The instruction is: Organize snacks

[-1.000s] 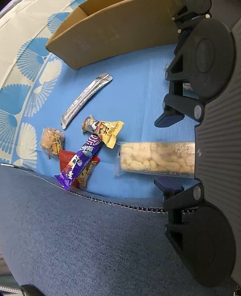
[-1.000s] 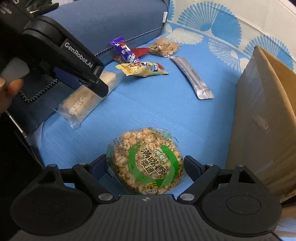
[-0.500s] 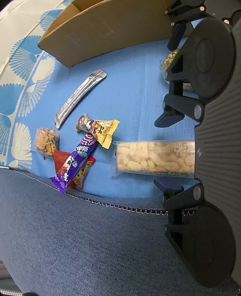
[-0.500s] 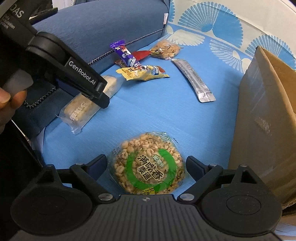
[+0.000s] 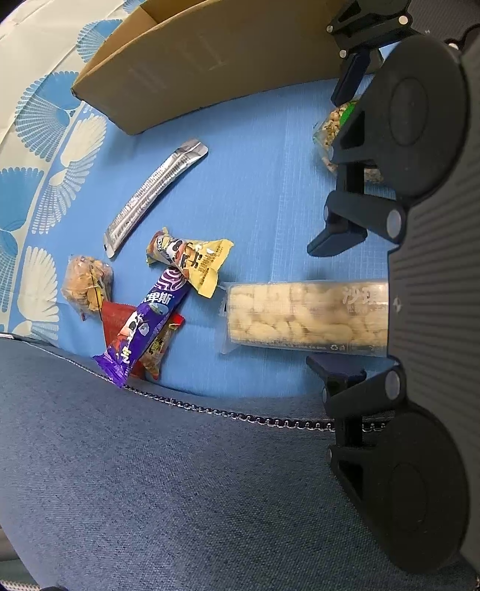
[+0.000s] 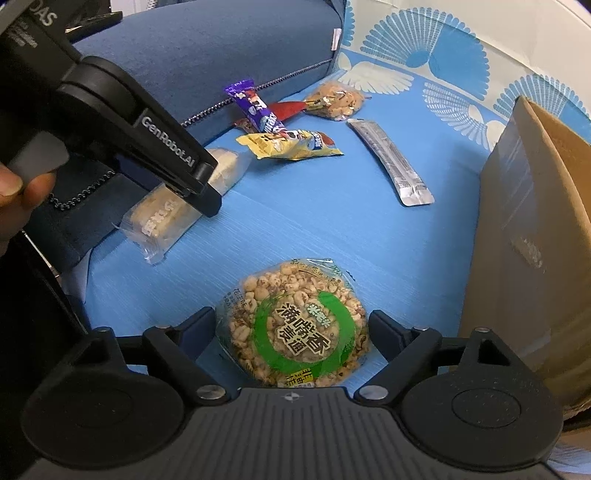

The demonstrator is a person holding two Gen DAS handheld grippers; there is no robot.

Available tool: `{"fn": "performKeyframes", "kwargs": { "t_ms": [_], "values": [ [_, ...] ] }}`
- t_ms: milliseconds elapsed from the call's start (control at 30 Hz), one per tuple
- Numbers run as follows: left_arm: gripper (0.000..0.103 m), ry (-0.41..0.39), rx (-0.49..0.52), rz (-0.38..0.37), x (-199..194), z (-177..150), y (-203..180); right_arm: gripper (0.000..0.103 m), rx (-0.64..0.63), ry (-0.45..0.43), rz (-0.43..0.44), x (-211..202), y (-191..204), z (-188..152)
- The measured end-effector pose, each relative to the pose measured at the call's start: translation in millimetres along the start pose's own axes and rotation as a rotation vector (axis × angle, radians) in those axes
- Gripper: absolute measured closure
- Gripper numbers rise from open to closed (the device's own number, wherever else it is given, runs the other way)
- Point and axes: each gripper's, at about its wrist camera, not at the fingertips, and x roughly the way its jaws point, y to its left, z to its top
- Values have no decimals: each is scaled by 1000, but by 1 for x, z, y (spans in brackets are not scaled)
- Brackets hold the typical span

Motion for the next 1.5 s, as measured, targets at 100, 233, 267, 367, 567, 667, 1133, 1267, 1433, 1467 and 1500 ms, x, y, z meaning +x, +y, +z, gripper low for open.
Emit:
{"fn": "performKeyframes", "kwargs": {
  "t_ms": [100,233,267,367,567,667,1133,1267,1433,1467,1500],
  "values": [
    [56,4,-3,5,1,0,1,15,2,-13,6,-4,-1,0],
    [63,0,0,-1,1,1,0,15,15,-53,8,-11,-3,2],
    [63,-1,2,-2,0,1,0,15,21,-56,9,-12,-4,2],
    [64,-4,11,-7,-1,0,-2,15,30,-38,7,-9,-6,1],
    [64,-11,34,-35,-4,-1,-5,15,37,-29,1,-7,-6,1],
    [64,-9,47,-47,-5,-2,-6,15,43,-17,-3,-6,-6,2],
    [63,4,56,-55,-2,-2,-7,14,24,-3,-12,-1,-2,3],
    [63,4,56,-55,-2,-1,-7,14,24,-3,-12,-1,-2,3],
    [63,5,55,-55,-2,-1,-7,14,23,-2,-12,-1,-2,4],
    [63,5,55,-55,-2,-1,-7,14,22,-2,-12,-1,-2,4],
    [63,5,54,-54,-2,-1,-7,14,21,-2,-12,-1,-2,4]
  ]
}}
